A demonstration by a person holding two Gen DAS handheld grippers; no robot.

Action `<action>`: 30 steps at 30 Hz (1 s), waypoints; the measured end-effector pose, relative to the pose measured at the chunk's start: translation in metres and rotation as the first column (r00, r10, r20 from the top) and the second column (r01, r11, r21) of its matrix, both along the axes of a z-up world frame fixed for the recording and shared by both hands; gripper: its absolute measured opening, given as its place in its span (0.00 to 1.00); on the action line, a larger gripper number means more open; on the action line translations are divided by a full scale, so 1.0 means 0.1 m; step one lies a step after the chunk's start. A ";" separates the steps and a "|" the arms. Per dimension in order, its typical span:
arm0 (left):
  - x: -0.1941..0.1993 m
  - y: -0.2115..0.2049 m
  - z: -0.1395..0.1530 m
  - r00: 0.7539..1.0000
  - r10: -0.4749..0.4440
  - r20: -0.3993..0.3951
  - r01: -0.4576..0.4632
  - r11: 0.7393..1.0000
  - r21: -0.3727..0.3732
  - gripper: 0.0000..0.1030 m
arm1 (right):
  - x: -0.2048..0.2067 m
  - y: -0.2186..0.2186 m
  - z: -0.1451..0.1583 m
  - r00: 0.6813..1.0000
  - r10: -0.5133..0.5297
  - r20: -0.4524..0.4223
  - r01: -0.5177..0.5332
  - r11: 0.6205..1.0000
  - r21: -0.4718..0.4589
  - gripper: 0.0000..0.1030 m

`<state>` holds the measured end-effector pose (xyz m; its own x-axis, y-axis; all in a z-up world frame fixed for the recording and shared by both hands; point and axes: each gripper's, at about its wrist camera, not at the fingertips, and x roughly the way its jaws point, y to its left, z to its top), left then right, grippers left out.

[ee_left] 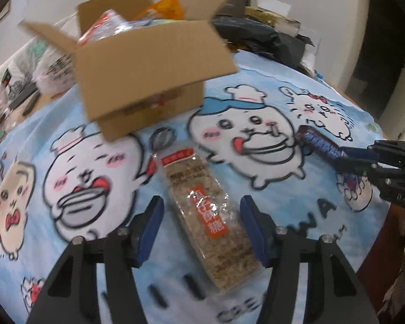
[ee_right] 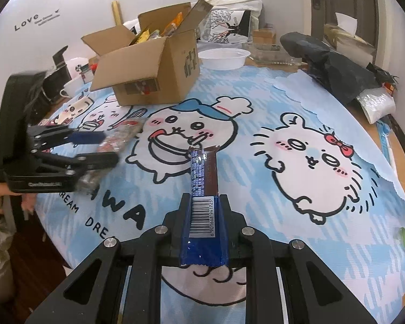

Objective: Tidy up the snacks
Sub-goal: 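Grasp the blue chocolate bar with the right gripper while the left grasps the sesame-candy bar, then carry both bars into the cardboard box and open both grippers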

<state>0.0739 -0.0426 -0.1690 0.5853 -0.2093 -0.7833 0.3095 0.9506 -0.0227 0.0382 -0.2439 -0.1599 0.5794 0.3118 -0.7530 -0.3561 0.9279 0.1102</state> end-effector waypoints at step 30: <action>-0.17 0.13 0.13 0.996 0.043 0.081 -0.042 0.999 -0.018 0.37 | 0.05 0.20 -0.04 0.999 -0.036 0.013 0.037 0.999 -0.030 0.19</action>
